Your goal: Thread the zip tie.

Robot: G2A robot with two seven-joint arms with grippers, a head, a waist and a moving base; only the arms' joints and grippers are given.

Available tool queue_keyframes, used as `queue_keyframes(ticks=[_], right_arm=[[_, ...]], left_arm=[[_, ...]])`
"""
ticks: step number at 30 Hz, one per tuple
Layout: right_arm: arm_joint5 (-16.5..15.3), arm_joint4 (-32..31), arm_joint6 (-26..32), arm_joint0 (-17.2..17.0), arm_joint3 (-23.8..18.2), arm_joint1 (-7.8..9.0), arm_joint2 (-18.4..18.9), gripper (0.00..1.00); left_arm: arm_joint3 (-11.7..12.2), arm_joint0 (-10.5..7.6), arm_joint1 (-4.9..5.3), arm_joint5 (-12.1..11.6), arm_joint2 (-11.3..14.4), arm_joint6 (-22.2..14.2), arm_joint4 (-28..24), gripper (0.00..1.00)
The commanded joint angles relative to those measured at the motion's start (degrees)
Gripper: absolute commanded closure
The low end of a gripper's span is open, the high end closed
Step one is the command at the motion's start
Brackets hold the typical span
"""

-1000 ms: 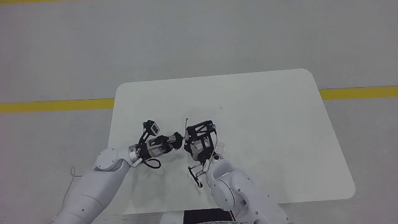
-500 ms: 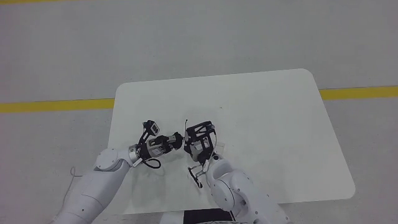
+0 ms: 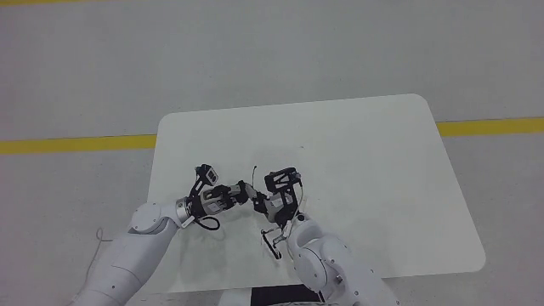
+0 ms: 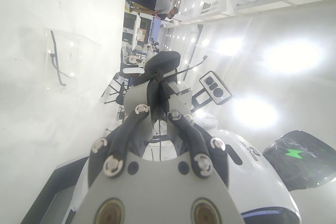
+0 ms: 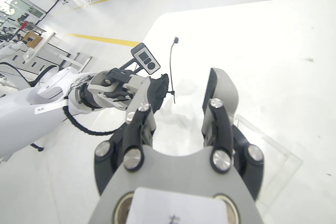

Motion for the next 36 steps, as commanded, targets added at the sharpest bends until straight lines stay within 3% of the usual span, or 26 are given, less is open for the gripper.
queue_keyframes(ticks=[1,14,17,22,26,29,32,33,36], right_arm=[[0.8,-1.0,-1.6,-0.7,-1.0,0.15,0.6,0.00],[0.5,-0.3,-2.0,-0.8,-1.0,0.17,0.8,0.00],[-5.0,7.8,-0.9,-2.0,-1.5,0.54,3.0,0.00],[-14.1,20.3,6.1,-2.9,-2.1,1.53,7.4,0.00],[-18.8,32.7,12.1,-2.6,-2.0,1.93,9.5,0.00],[-19.8,42.8,16.6,-1.7,-0.6,2.02,10.2,0.00],[-18.0,51.7,22.1,0.4,1.4,2.01,10.4,0.00],[-18.0,51.7,22.1,0.4,1.4,2.01,10.4,0.00],[-18.0,51.7,22.1,0.4,1.4,2.01,10.4,0.00]], left_arm=[[0.0,0.00,0.00,0.0,0.0,0.0,0.0,1.00],[-0.1,0.31,-0.05,0.9,0.0,1.3,-0.7,1.00],[0.9,0.55,0.23,1.0,-1.0,-0.3,-1.6,1.00],[3.8,0.28,0.75,1.4,-2.8,-5.4,-3.7,1.00],[6.2,-0.23,0.98,2.7,-3.8,-10.0,-6.3,1.00],[7.6,-0.61,1.00,4.0,-4.1,-13.4,-8.8,1.00],[8.4,-1.04,0.87,4.4,-3.8,-15.6,-10.0,1.00],[8.5,-1.30,0.90,3.3,-3.9,-15.4,-9.0,1.00],[8.5,-1.30,0.90,3.3,-3.9,-15.4,-9.0,1.00]])
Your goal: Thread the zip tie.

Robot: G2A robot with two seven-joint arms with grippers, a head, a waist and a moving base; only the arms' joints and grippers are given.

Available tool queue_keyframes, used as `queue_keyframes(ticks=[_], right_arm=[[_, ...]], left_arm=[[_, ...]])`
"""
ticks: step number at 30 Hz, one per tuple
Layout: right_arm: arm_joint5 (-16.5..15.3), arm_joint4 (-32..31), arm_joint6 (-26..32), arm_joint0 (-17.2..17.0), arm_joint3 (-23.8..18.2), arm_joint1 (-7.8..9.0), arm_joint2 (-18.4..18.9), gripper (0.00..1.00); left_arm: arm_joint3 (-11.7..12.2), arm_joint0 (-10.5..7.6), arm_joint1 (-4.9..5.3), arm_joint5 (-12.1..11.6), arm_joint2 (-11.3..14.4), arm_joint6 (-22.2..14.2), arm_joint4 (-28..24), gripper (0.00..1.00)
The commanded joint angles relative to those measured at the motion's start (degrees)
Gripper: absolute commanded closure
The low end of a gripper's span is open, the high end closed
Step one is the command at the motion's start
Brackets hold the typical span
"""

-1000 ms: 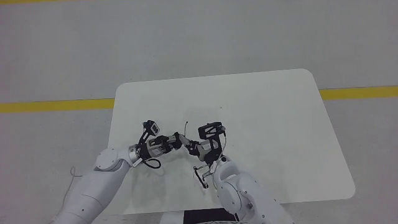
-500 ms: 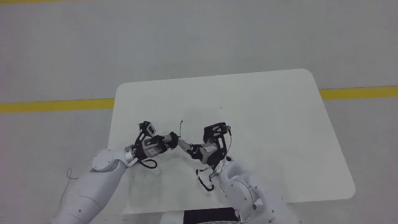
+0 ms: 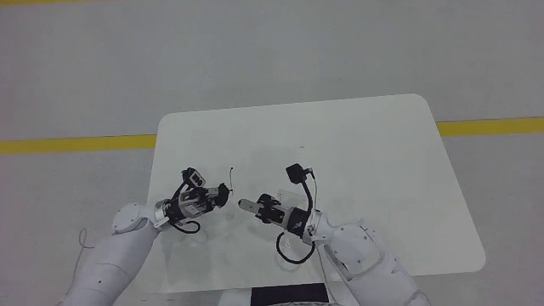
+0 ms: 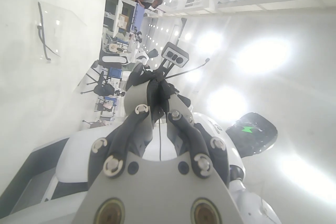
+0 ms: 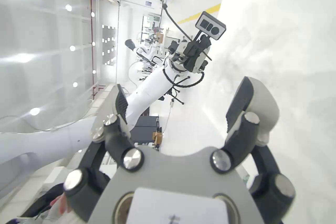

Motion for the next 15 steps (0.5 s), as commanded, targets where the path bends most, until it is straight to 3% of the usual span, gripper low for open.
queue_keyframes(ticks=[1,5,7,12,15], right_arm=[[-0.1,-0.4,-0.1,0.0,0.0,0.00,0.0,0.00],[-0.1,-0.4,-0.1,0.0,0.0,0.00,0.0,0.00],[0.2,1.1,-0.6,-0.1,0.5,-0.05,-0.3,0.00],[0.0,15.9,2.4,1.2,5.4,-0.36,-1.0,0.00],[0.0,22.7,3.8,2.5,8.8,-0.48,-0.9,0.00]], left_arm=[[0.0,0.02,0.00,0.1,0.0,0.0,0.0,1.00],[0.0,0.02,0.00,0.1,0.0,0.0,0.0,1.00],[-0.4,0.21,-0.12,-0.2,0.4,2.0,0.5,1.00],[-1.0,0.95,-0.89,2.3,2.3,0.4,-4.0,1.00],[-0.7,0.64,-1.39,2.3,3.3,-0.4,-5.9,1.00]])
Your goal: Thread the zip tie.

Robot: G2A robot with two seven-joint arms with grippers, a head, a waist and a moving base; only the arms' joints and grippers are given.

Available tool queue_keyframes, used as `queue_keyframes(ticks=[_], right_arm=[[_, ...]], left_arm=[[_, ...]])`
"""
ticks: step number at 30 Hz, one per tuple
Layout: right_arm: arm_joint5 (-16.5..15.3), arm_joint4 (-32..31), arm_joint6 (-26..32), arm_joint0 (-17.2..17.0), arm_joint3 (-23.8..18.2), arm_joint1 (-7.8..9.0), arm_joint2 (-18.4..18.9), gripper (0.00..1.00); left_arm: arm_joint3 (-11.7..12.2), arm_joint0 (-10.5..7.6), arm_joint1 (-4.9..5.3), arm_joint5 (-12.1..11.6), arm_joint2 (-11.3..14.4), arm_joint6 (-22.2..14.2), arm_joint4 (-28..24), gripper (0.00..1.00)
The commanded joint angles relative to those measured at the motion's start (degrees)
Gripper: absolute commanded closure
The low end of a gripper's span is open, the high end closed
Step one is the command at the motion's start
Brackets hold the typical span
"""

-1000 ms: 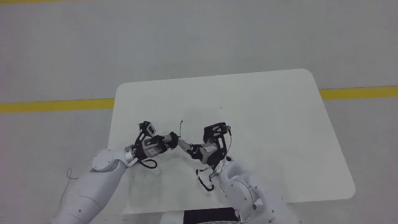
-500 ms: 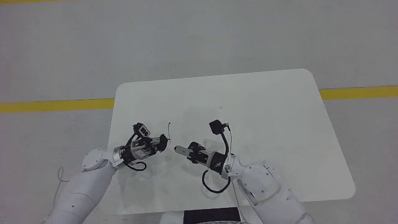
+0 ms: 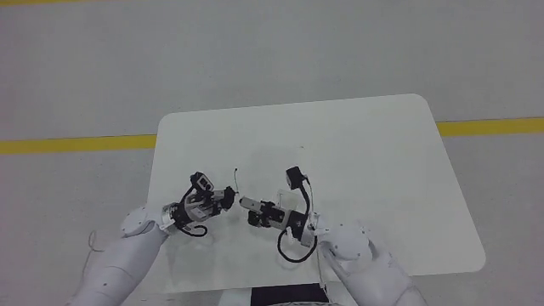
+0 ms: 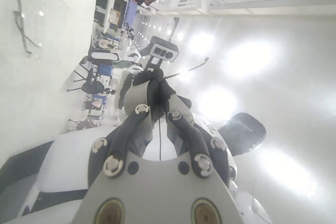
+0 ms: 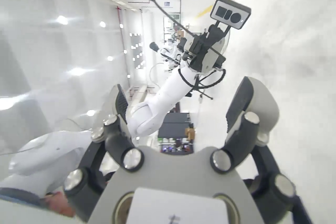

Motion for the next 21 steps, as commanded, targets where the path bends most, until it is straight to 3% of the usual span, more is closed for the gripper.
queue_keyframes(ticks=[1,7,14,15,21], right_arm=[[-0.4,4.3,0.5,0.6,1.8,-0.07,0.0,0.00],[-0.1,16.4,2.4,1.7,6.2,-0.31,0.0,0.00],[-0.1,16.4,2.4,1.7,6.2,-0.31,0.0,0.00],[-0.1,16.4,2.4,1.7,6.2,-0.31,0.0,0.00],[1.7,24.4,1.8,1.8,8.0,-0.60,-0.9,0.00]], left_arm=[[0.1,-0.25,-0.27,-0.3,0.6,0.0,-1.0,1.00],[-0.3,-0.90,-0.51,-0.1,2.5,0.0,-2.2,1.00],[-0.3,-0.90,-0.51,-0.1,2.5,0.0,-2.2,1.00],[-0.7,-0.74,-0.60,0.1,2.6,1.3,-2.5,1.00],[-2.1,0.24,-0.74,1.2,2.4,1.5,-4.3,1.00]])
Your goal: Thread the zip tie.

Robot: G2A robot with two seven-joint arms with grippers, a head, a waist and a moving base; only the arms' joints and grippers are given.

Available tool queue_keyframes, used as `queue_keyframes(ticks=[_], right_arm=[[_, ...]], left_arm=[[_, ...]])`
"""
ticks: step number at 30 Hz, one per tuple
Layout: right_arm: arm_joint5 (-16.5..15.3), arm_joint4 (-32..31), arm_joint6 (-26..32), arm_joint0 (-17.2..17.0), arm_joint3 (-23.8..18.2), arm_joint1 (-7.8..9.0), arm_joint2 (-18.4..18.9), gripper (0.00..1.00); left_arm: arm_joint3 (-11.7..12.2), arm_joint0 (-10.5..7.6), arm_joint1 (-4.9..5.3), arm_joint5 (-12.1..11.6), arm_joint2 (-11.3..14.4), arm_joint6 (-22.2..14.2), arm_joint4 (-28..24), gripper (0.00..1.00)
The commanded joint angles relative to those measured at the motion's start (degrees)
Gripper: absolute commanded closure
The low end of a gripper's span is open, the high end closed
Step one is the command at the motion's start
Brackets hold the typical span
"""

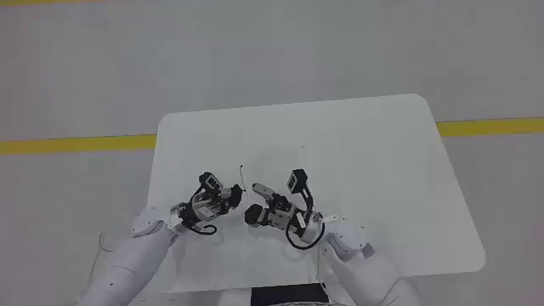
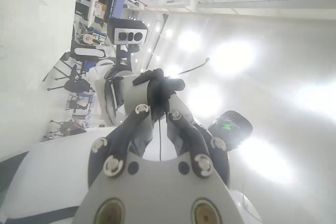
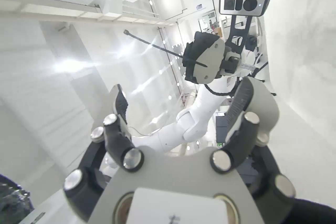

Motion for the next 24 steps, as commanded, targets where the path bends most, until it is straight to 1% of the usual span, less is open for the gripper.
queue_keyframes(ticks=[1,5,6,15,17,19,22,23,24], right_arm=[[0.3,3.3,0.9,0.3,0.9,-0.07,-0.2,0.00],[0.8,8.8,2.3,0.9,2.6,-0.21,-0.5,0.00],[1.2,10.1,3.7,1.1,2.7,-0.23,-0.7,0.00],[1.1,10.3,3.9,1.2,2.7,-0.22,-0.7,0.00],[1.4,10.7,2.7,1.1,2.6,-0.24,-0.8,0.00],[2.2,12.4,1.5,0.8,2.7,-0.30,-1.1,0.00],[2.8,15.8,0.8,0.9,3.9,-0.37,-0.8,0.00],[3.1,16.8,1.0,1.0,4.2,-0.38,-0.8,0.17],[3.2,17.8,1.2,1.1,4.5,-0.39,-0.8,0.46]], left_arm=[[0.0,0.22,0.00,0.3,-0.3,-0.5,-0.7,1.00],[0.2,0.33,0.02,0.2,-0.7,-0.5,-0.6,1.00],[0.2,0.36,0.01,0.2,-0.7,-0.5,-0.5,1.00],[0.1,0.53,-0.06,0.2,-0.7,-0.7,-0.2,1.00],[0.1,0.53,-0.06,0.2,-0.7,-0.7,-0.2,1.00],[0.1,0.53,-0.06,0.2,-0.7,-0.7,-0.2,1.00],[0.1,0.53,-0.06,0.2,-0.7,-0.7,-0.2,1.00],[0.1,0.53,-0.06,0.2,-0.7,-0.7,-0.2,1.00],[0.1,0.53,-0.06,0.2,-0.7,-0.7,-0.2,1.00]])
